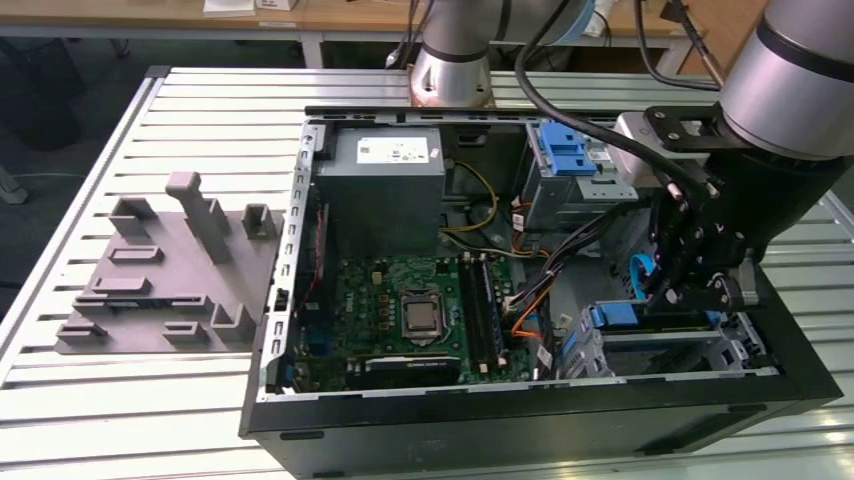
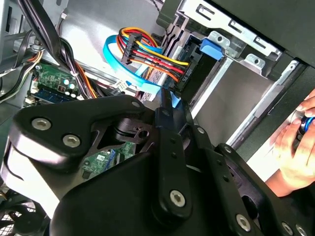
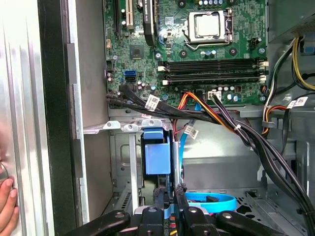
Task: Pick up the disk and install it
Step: 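Insert the second disk wire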
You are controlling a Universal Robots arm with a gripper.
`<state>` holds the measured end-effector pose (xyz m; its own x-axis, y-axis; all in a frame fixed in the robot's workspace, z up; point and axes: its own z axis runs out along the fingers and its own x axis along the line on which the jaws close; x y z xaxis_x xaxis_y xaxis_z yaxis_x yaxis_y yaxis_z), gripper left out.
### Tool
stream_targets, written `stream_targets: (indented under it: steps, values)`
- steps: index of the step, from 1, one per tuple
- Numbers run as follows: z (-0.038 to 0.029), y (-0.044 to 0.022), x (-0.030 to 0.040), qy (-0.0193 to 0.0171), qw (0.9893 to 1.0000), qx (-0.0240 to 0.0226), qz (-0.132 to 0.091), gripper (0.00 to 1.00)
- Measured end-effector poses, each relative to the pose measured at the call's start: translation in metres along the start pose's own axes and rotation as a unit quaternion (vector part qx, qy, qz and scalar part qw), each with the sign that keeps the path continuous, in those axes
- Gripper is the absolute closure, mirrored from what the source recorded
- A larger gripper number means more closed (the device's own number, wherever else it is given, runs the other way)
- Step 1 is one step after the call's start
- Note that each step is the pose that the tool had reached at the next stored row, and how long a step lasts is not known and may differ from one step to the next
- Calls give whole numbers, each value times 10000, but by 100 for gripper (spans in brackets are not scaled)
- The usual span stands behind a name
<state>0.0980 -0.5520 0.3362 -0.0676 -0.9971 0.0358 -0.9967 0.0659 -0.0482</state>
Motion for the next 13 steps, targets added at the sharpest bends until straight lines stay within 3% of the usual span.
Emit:
stream_targets:
  steps: [13]
  values:
    - [32, 0, 8, -7, 10000, 0, 0, 77]
